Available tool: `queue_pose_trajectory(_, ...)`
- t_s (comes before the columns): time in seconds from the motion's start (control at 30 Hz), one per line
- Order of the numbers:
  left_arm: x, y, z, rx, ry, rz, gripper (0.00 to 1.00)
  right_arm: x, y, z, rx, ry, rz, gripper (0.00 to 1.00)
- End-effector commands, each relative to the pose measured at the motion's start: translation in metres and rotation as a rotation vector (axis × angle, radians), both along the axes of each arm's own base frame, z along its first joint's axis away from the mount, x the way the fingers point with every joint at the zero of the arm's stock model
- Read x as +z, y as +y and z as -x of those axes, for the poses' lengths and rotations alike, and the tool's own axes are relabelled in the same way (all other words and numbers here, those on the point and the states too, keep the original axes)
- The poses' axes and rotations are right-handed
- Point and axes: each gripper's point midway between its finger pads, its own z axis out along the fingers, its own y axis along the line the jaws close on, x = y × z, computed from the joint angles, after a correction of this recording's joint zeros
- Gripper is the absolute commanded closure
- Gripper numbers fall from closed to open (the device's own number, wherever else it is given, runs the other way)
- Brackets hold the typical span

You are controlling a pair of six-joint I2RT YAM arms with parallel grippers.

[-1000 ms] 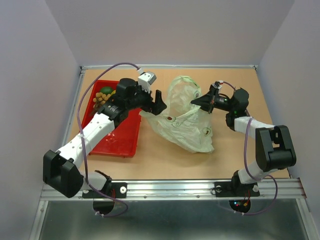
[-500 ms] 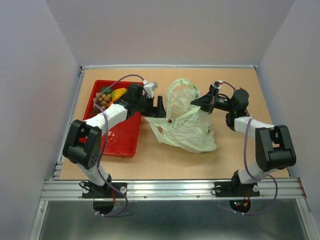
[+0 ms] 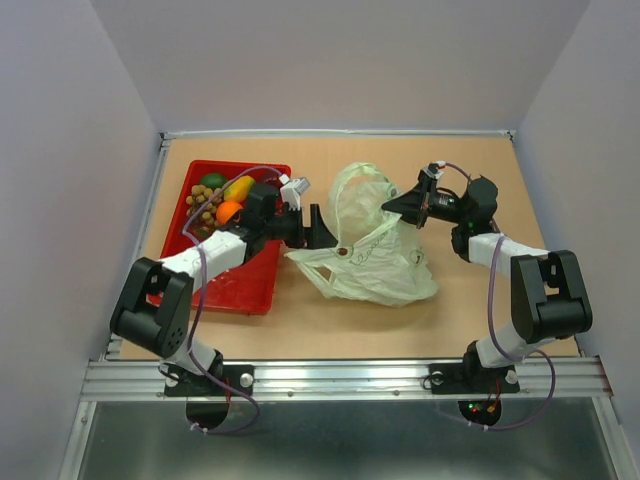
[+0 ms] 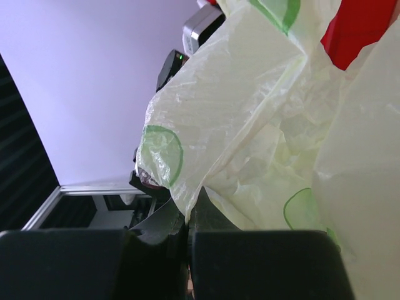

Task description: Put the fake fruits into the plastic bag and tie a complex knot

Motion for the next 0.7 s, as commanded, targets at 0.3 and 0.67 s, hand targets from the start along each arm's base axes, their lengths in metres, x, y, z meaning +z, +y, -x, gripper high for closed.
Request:
queue_pose_trajectory(0.3,0.053,0.003,0.029,0.005,-0.106,0.163,0.01,0.011,0.002,0.009,0.023,-0.093,0.001,1.0)
queue_pose_trajectory(0.67,0.006,-0.008,-0.007,0.068,-0.007,0.001,0.45,0.013,0.003,0.008,0.041,-0.099,0.002,0.99)
